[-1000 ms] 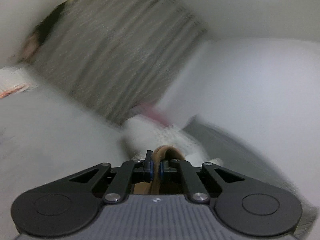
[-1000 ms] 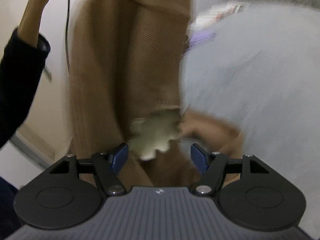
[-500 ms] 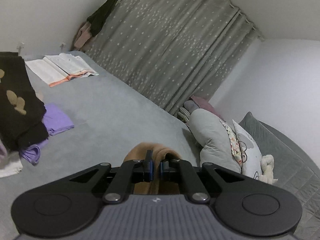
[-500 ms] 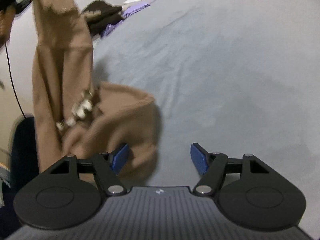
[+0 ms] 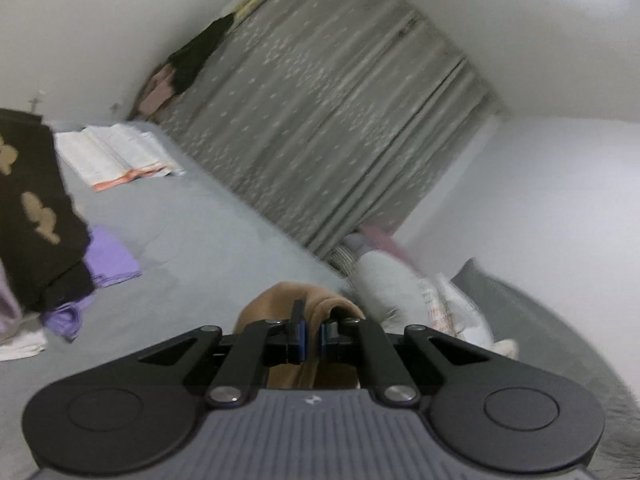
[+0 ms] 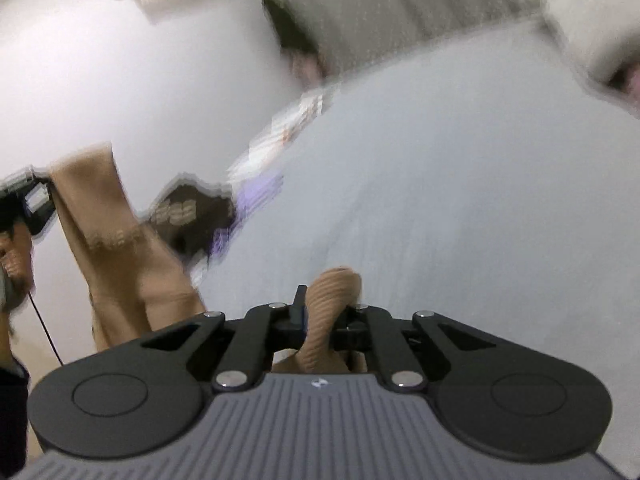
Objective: Fold clothes
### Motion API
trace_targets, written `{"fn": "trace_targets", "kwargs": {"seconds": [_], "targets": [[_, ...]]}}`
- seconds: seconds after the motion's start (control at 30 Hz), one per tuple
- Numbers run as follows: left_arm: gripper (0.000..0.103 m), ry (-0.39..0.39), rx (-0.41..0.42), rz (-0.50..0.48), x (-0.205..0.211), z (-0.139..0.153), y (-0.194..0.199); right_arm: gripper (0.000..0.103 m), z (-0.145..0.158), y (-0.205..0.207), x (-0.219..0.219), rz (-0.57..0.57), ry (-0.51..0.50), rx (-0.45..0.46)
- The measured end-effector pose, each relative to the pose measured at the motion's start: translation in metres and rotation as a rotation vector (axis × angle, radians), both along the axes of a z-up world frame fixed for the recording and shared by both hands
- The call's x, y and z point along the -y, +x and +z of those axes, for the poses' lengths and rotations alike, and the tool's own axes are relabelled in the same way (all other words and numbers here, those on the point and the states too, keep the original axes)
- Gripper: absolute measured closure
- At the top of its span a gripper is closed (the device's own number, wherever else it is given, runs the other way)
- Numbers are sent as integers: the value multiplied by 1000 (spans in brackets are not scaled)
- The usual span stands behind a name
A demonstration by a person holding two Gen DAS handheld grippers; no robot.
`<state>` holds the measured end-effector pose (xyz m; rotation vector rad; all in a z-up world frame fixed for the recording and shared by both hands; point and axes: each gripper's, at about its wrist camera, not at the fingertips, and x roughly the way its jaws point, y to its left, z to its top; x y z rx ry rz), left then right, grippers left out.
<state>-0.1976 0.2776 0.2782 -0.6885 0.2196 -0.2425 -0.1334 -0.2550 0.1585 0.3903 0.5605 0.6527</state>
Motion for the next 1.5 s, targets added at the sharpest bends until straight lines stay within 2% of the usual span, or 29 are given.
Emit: {"fn": "trace_targets", "kwargs": {"seconds": [0.07, 0.17, 0.2, 0.27, 0.37, 0.43, 0.57, 0.67, 0.77, 0.9, 1.0, 1.1, 1.23, 1.37, 1.4, 1.5], "targets": [[98, -42, 49, -23, -1, 5, -5, 93, 37, -27, 32, -142, 0, 163], [97, -83, 97, -32, -4, 11, -2, 93, 76, -55, 71, -326, -23, 329], [97, -91, 92, -28, -5, 8, 7, 93, 84, -59, 85, -382, -39, 359], [96, -108, 79, -19, -7, 3, 25, 93, 93, -60, 113, -467, -38, 373], [97, -162, 46, -4, -9, -18, 60, 93, 95, -51, 159, -533, 71, 327], [98, -197, 57, -25, -5, -34, 73, 93, 92, -54, 169, -553, 108, 350], [98, -197, 101, -79, 7, -51, 77, 93, 100, -70, 162, -547, 112, 443], [98, -214, 128, -78, 3, -34, 65, 93, 117, -82, 165, -538, 145, 480], [98, -251, 192, -77, -5, -7, 46, 93, 154, -109, 188, -548, 210, 526], [98, -317, 329, -76, -21, 29, -19, 93, 183, -165, 207, -563, 333, 602], [97, -342, 409, -78, -24, 50, -72, 93, 198, -214, 219, -579, 385, 636], [97, -337, 461, -63, -24, 66, -106, 93, 211, -241, 229, -576, 422, 631], [97, -362, 458, -61, -19, 72, -112, 92, 217, -239, 231, -589, 425, 596], [97, -358, 391, -35, -10, 69, -84, 92, 208, -207, 232, -607, 407, 514], [97, -355, 371, -26, -9, 67, -75, 92, 200, -187, 235, -623, 394, 472], [97, -347, 243, 33, 1, 48, -14, 92, 163, -100, 247, -694, 341, 295]]}}
